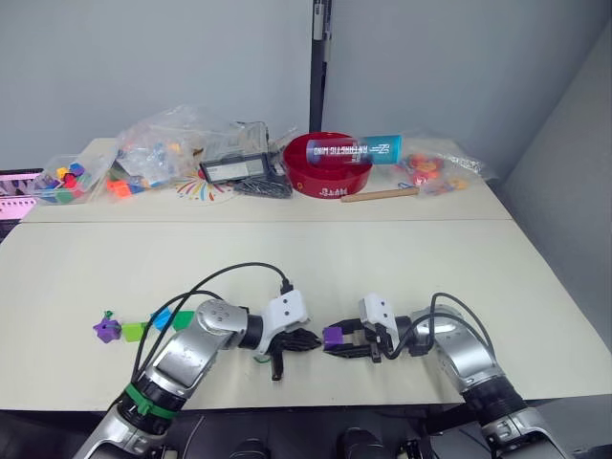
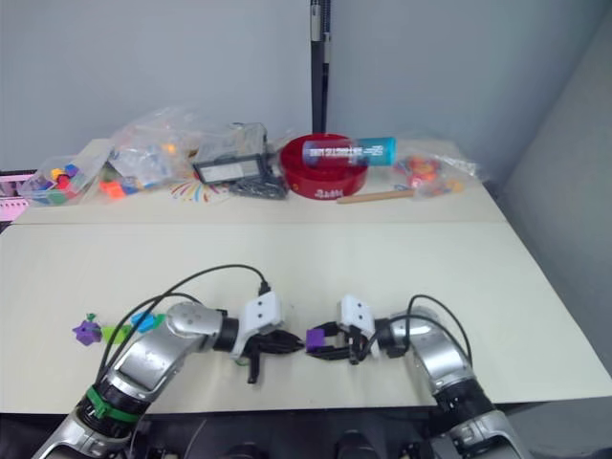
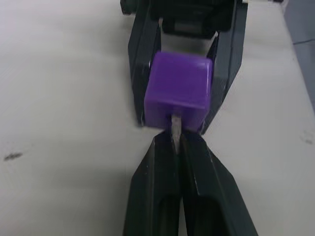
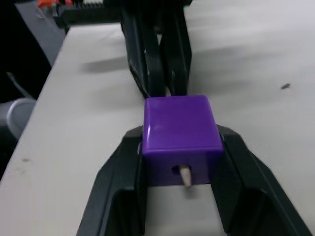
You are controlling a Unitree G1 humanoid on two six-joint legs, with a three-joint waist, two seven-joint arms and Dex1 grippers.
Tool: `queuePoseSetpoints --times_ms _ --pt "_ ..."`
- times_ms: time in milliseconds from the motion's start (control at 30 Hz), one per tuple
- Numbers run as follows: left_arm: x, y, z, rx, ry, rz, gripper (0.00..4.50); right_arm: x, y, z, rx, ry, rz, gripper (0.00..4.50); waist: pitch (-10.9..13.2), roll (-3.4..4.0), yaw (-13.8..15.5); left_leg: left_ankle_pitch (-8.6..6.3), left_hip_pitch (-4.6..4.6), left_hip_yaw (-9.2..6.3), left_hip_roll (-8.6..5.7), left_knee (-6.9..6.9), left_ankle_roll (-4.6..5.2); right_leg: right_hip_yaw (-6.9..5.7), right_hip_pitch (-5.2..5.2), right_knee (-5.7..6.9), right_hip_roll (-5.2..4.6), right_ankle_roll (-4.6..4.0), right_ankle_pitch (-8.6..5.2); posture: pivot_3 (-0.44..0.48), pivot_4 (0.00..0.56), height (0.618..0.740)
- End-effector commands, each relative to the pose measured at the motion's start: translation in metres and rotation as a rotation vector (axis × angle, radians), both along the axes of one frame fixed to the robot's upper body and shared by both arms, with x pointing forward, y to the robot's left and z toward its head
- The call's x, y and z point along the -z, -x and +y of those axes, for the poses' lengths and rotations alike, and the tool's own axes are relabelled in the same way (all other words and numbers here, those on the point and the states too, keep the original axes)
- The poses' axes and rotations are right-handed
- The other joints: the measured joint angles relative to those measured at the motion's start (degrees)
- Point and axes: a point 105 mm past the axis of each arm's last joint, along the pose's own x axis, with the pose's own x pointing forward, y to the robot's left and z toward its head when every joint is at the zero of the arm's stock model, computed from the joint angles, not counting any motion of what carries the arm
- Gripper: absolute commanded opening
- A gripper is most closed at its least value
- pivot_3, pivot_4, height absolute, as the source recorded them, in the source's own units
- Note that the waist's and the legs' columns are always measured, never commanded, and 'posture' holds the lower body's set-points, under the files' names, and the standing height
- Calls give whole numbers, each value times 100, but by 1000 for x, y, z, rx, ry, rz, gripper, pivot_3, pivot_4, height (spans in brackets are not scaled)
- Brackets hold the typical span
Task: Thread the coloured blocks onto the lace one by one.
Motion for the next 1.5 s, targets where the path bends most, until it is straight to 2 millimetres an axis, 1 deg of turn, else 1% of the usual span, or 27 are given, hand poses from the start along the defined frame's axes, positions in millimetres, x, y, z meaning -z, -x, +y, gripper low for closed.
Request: queuePoseSetpoints --times_ms 33,167,233,300,333,367,400,533,700,833,967,1133,1300,1400,1433,1500 --pt "-22 27 -44 205 129 -28 0 21 13 15 -33 31 77 1218 0 0 9 0 0 0 0 1 0 -1 0 1 0 0 0 0 150 740" --pt "-22 25 -43 210 118 -31 0 21 11 15 -25 29 73 1218 0 -1 15 0 0 0 -2 3 0 0 2 0 -2 0 0 0 150 740" --pt "-22 22 -37 196 98 -43 0 22 11 13 -16 36 73 1218 0 0 14 0 0 0 -1 3 0 -1 2 0 -1 0 0 0 150 740" --pt "-25 21 -30 191 99 -35 717 24 9 10 -6 43 74 1218 0 -1 13 0 0 0 -1 3 0 0 2 0 -1 0 0 0 150 740" --pt "-27 21 -28 189 106 -25 966 25 9 10 0 44 73 1218 0 0 8 0 0 0 -1 3 0 0 2 1 -1 0 0 0 150 740" --pt "-29 21 -25 190 109 -20 1342 25 8 9 6 44 71 1218 0 0 3 0 1 0 -1 3 0 0 2 1 -1 0 0 0 150 740" --pt "-31 22 -22 194 109 -18 1614 25 7 9 11 44 71 1218 0 -1 -3 0 1 0 -1 3 0 0 2 1 -1 0 0 0 150 740" --pt "-34 20 -7 185 72 -55 2949 25 6 9 22 45 69 1218 0 -2 -49 0 3 0 2 1 0 1 1 4 2 -1 0 0 150 740" --pt "-34 12 18 116 34 -78 2949 25 5 6 41 45 64 1218 0 -2 -113 0 4 -1 4 1 0 0 -1 12 4 -2 1 0 150 740" --pt "-35 5 28 67 40 -90 2949 25 6 5 46 44 61 1218 0 -2 -142 0 4 -1 4 0 0 0 -2 13 5 -1 0 0 150 740" --pt "-24 3 45 23 0 -81 2949 24 7 3 52 45 61 1218 0 -2 -154 0 4 -1 4 -2 0 1 -3 12 4 -1 0 0 150 740" --pt "-9 1 55 -25 -31 -79 2949 24 7 1 58 49 62 1218 0 -3 -138 0 2 0 3 -2 0 0 -4 10 2 -1 0 0 150 740" --pt "-7 -3 50 -59 7 -74 2949 23 8 0 63 49 60 1218 0 -3 -135 0 2 0 3 -2 0 0 -4 9 2 -1 0 0 150 740" --pt "-5 -3 46 -50 23 -69 2147 23 8 0 68 50 60 1218 0 -3 -134 0 2 0 3 -2 0 0 -4 9 2 -1 0 0 150 740" --pt "-5 -2 45 -43 26 -67 1779 23 8 0 69 50 60 1218 0 -3 -134 0 2 0 3 -2 0 0 -4 9 2 -1 0 0 150 740" --pt "-5 -2 44 -35 30 -67 1211 23 8 0 70 51 60 1218 0 -3 -133 0 2 0 3 -3 0 0 -4 8 2 -1 0 0 150 740"
